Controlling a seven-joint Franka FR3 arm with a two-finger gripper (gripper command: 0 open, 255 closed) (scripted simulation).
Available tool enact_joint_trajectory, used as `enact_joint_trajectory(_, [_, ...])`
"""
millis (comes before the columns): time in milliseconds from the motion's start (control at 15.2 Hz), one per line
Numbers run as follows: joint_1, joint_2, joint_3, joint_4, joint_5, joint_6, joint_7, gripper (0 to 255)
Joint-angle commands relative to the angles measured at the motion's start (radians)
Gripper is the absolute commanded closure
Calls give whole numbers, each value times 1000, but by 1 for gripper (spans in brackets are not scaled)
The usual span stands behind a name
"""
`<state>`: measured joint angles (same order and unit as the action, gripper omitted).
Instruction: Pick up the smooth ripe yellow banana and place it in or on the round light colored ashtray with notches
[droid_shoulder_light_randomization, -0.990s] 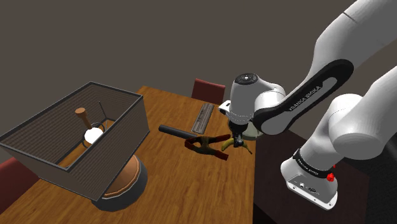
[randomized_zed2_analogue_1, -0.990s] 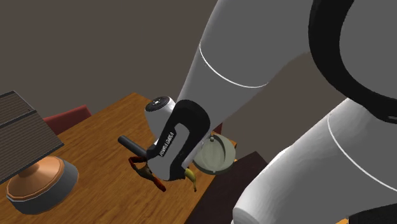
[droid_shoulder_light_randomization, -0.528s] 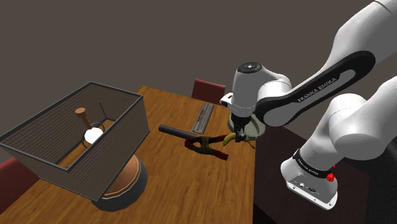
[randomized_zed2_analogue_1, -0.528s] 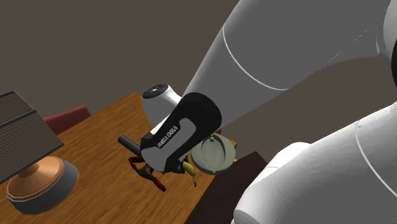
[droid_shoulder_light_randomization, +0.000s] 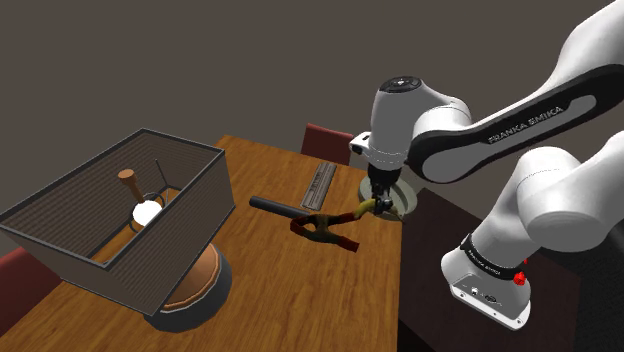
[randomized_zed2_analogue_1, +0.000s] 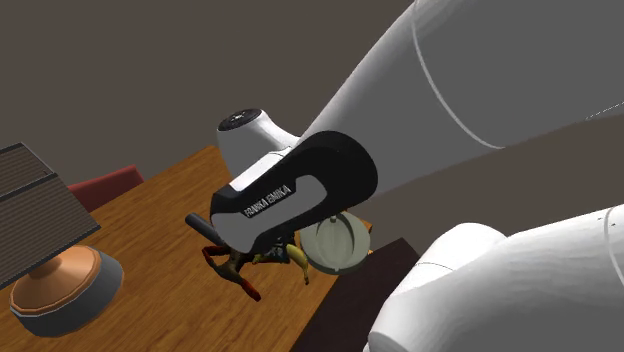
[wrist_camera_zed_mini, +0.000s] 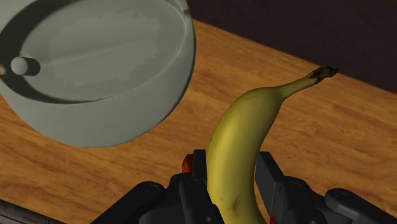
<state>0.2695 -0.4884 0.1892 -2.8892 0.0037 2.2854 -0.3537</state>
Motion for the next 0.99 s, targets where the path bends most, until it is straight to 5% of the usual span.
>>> enact_joint_trajectory(0, [-20, -18, -22, 0, -17, -16, -29, 255])
enact_joint_trajectory(792, [-283, 37, -271, 35, -239, 39, -347, 255])
enact_joint_trajectory(924, [-287, 53, -274, 32, -245, 59, -347, 255])
